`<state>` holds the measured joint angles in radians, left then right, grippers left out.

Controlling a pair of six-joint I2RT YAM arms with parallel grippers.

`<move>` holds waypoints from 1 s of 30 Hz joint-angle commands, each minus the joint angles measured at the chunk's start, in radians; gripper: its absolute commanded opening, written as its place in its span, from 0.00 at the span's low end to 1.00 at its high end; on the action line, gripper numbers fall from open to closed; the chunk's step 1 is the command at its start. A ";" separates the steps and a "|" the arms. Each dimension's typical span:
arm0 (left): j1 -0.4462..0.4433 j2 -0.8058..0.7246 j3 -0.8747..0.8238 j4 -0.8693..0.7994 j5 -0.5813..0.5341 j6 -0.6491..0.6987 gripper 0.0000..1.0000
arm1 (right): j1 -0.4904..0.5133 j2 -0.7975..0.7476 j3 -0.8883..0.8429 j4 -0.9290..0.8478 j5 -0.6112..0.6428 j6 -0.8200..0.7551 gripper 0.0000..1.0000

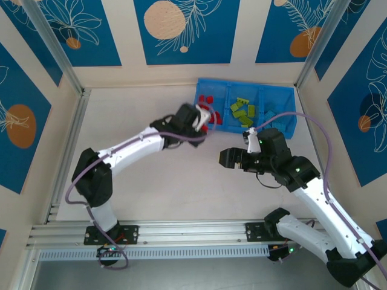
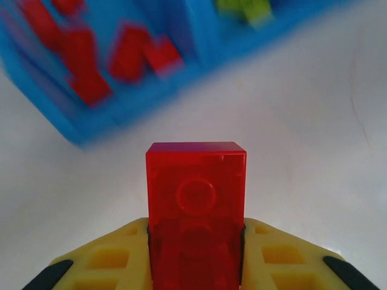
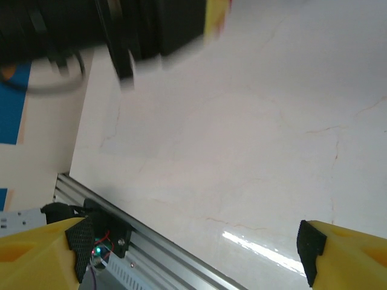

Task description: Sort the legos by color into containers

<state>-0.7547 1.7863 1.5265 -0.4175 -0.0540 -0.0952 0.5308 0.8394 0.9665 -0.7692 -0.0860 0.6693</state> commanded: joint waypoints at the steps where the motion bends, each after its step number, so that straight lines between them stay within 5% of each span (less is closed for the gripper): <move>1: 0.053 0.141 0.175 0.032 -0.067 0.011 0.25 | 0.012 0.007 0.018 0.008 0.006 -0.018 0.89; 7: 0.094 0.440 0.618 -0.064 -0.128 0.110 0.28 | 0.011 0.008 0.037 -0.027 0.044 -0.019 0.89; 11: 0.110 0.636 0.967 -0.208 -0.124 0.135 0.49 | 0.011 0.003 0.057 -0.060 0.089 -0.013 0.89; 15: 0.110 0.614 1.018 -0.234 -0.071 0.111 0.57 | -0.002 -0.021 0.047 -0.097 0.217 0.027 0.89; 19: 0.107 0.392 0.745 -0.128 0.010 0.045 0.57 | -0.051 -0.050 0.005 -0.066 0.251 0.035 0.90; 24: 0.104 -0.085 0.127 0.145 0.055 -0.063 0.58 | -0.124 -0.071 -0.070 -0.039 0.423 0.005 0.92; 30: 0.102 -0.565 -0.433 0.233 -0.192 -0.061 0.58 | -0.283 -0.085 -0.255 0.231 0.531 -0.110 0.92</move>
<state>-0.6567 1.3273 1.2652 -0.2523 -0.1009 -0.1337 0.3023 0.7647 0.7898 -0.7097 0.3405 0.6422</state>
